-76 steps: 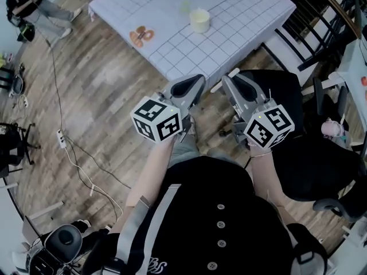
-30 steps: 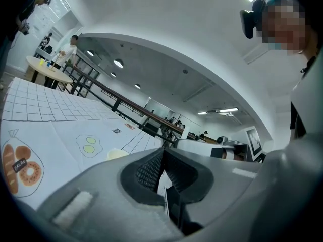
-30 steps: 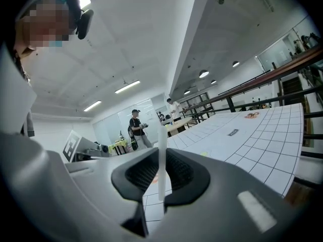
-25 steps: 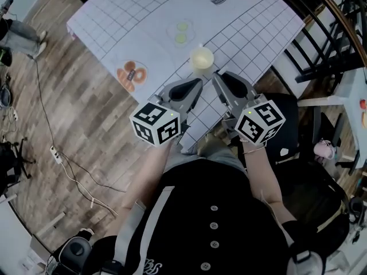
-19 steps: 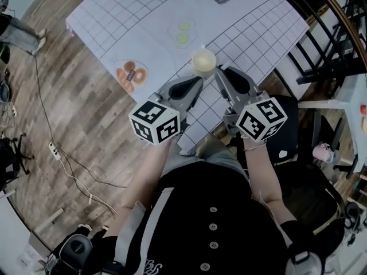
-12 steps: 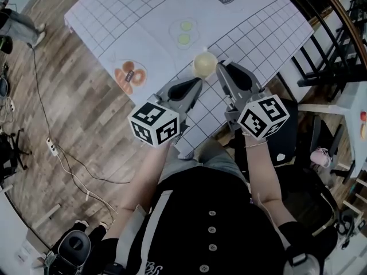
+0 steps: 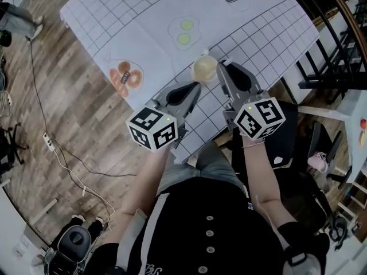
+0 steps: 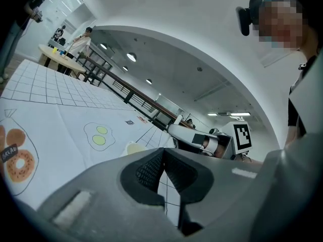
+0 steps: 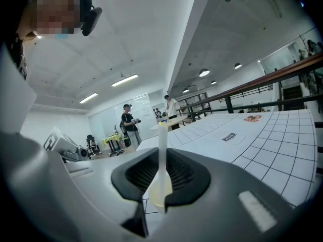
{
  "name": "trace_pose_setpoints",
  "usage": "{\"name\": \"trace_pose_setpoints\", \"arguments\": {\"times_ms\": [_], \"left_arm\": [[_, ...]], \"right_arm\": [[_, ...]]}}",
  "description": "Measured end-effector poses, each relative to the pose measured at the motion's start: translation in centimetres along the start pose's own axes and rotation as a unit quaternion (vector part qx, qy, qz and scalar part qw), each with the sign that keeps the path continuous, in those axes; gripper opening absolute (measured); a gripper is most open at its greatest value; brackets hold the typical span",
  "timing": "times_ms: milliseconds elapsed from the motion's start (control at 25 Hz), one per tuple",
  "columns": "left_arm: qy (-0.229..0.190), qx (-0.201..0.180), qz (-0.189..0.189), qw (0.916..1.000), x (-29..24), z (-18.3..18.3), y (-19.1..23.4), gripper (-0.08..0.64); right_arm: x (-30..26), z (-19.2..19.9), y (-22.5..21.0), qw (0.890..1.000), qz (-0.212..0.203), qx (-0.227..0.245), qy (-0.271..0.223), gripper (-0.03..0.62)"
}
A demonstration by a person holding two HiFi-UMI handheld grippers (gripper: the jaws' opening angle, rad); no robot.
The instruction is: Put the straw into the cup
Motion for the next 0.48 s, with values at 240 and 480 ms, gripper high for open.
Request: {"name": "trace_pose_setpoints", "arguments": {"times_ms": [240, 480], "left_arm": [[0.002, 0.017, 0.0, 0.9999, -0.7, 0.7, 0.8, 0.0], [0.003, 0.031, -0.018, 0.9994, -0.3, 1.9, 1.4, 0.0]], "right_arm": [[-0.8, 1.8, -0.4, 1.0, 0.007, -0.01, 0.022, 0.04], [-1.4, 3.4, -0.2, 0.999, 0.0, -0.017, 0.042, 0.037]]}}
Point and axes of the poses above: the fingertips, and each gripper's own axes: x backward along the fingers, y to its left, z out of its underside, the point moved 8 cm from there along x, backward along the fingers, and after that the axes turned 7 degrees about x, right-handed, at the moved point
